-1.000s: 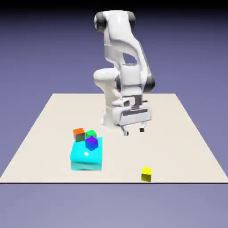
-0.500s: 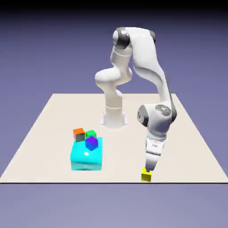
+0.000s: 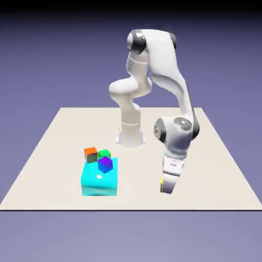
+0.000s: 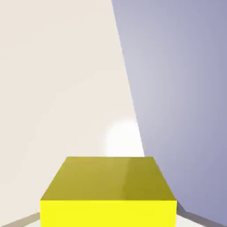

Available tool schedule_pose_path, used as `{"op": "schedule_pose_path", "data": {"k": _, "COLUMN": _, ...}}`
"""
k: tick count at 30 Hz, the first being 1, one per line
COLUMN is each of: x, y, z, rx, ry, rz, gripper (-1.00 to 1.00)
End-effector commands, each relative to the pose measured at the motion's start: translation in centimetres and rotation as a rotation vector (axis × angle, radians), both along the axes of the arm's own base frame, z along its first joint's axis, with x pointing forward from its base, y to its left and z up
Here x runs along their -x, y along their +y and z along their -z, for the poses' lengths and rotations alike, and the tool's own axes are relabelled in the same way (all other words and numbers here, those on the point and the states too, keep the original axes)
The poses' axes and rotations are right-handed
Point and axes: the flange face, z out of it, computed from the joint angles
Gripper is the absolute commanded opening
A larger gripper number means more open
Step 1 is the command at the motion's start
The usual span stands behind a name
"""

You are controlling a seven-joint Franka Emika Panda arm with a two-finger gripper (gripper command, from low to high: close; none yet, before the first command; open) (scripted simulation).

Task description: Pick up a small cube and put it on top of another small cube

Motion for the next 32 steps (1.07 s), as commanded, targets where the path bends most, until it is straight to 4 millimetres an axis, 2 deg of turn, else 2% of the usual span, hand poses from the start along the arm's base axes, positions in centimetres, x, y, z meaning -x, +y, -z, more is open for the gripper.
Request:
{"op": "schedule_pose_path", "data": {"k": 1, "x": 0.3, "y": -1.8, "z": -1.0, "rx": 0.004, "ry": -0.002, "rz": 0.006, "gripper": -1.00}}
{"op": "schedule_pose_path", "data": {"k": 6, "x": 3.0, "y": -10.1, "z": -5.2, "rx": 0.014, "ry": -0.001, "rz": 0.040, "gripper": -1.00}}
{"op": "schedule_pose_path", "data": {"k": 11, "x": 7.3, "y": -17.4, "z": -8.1, "rx": 0.013, "ry": 0.003, "rz": 0.072, "gripper": -1.00}}
{"op": "schedule_pose_path", "data": {"k": 16, "x": 12.7, "y": -23.0, "z": -9.9, "rx": 0.002, "ry": 0.007, "rz": 0.096, "gripper": -1.00}}
{"op": "schedule_pose_path", "data": {"k": 20, "x": 17.4, "y": -26.3, "z": -10.6, "rx": -0.013, "ry": 0.006, "rz": 0.107, "gripper": -1.00}}
{"op": "schedule_pose_path", "data": {"k": 21, "x": 18.6, "y": -27.0, "z": -10.7, "rx": -0.017, "ry": 0.005, "rz": 0.109, "gripper": -1.00}}
{"op": "schedule_pose_path", "data": {"k": 22, "x": 18.6, "y": -27.0, "z": -10.7, "rx": -0.017, "ry": 0.005, "rz": 0.109, "gripper": -1.00}}
{"op": "schedule_pose_path", "data": {"k": 28, "x": 18.8, "y": -27.6, "z": -3.8, "rx": -0.017, "ry": 0.005, "rz": 0.109, "gripper": -1.00}}
{"op": "schedule_pose_path", "data": {"k": 29, "x": 18.8, "y": -27.6, "z": -3.7, "rx": -0.017, "ry": 0.005, "rz": 0.109, "gripper": -1.00}}
{"op": "schedule_pose_path", "data": {"k": 30, "x": 18.8, "y": -27.6, "z": -3.7, "rx": -0.017, "ry": 0.005, "rz": 0.109, "gripper": 1.00}}
{"op": "schedule_pose_path", "data": {"k": 31, "x": 18.8, "y": -27.6, "z": -3.7, "rx": -0.017, "ry": 0.005, "rz": 0.109, "gripper": 1.00}}
{"op": "schedule_pose_path", "data": {"k": 32, "x": 18.7, "y": -27.5, "z": -4.8, "rx": -0.018, "ry": 0.005, "rz": 0.108, "gripper": 1.00}}
